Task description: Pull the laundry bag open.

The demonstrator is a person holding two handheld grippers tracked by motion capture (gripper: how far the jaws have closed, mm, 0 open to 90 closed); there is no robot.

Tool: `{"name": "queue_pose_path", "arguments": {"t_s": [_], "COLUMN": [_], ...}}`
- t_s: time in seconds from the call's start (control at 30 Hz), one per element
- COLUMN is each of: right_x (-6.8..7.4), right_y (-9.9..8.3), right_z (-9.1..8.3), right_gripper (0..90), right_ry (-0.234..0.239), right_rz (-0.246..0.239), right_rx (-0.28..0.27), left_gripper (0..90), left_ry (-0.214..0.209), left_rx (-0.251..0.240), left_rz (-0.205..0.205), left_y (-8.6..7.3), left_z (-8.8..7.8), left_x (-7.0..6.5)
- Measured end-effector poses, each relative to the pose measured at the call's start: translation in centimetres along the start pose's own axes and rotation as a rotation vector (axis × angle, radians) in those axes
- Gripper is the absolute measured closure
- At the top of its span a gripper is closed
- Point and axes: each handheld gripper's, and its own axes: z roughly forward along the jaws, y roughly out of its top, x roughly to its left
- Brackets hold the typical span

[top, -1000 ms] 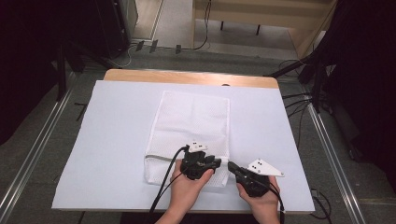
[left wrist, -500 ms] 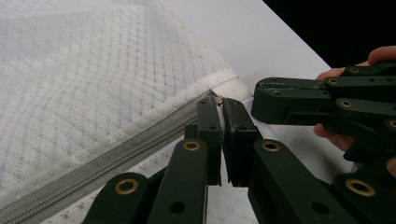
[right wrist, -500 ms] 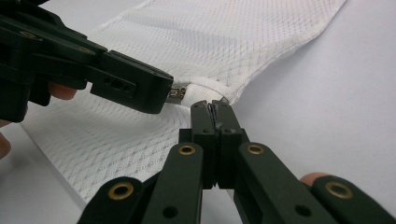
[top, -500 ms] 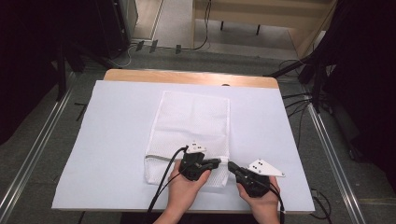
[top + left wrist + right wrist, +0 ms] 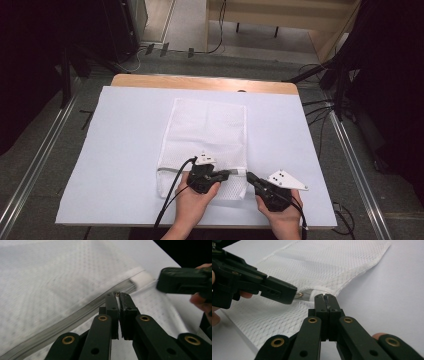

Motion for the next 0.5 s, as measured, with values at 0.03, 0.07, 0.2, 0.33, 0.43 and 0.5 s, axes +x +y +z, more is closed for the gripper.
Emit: {"name": "queue_pose_path", "arguments": {"t_s": [0.03,0.07,0.2,0.33,0.43,0.5], "right_x": [-0.1,-0.1,-0.1,-0.1,-0.1,-0.3], "right_y": [0.0,0.1,0.1,0.1,0.1,0.1], "right_z": [-0.1,-0.2,-0.2,-0.2,-0.1,-0.2], "right_gripper": [90.0,90.0,90.0,90.0,90.0,90.0], "right_ry": [-0.002,-0.002,-0.010,-0.015,-0.022,-0.038], "right_rz": [0.002,0.005,-0.002,-0.003,-0.005,-0.005], "right_rx": [-0.004,-0.003,-0.005,0.000,0.002,0.003], "left_gripper": [88.1,88.1,88.1,88.1,88.1,88.1], "left_ry": [0.005,0.012,0.048,0.076,0.112,0.130], "left_rx": [-0.001,-0.002,-0.008,-0.014,-0.014,-0.014], "left_rz": [-0.006,-0.007,-0.031,-0.047,-0.057,-0.076], "left_y": [-0.1,-0.2,-0.8,-1.5,-2.1,-2.7], "left_z": [-0.2,-0.3,-1.8,-3.4,-4.6,-5.6], "left_x": [0.3,0.6,2.4,4.0,5.1,6.2]}}
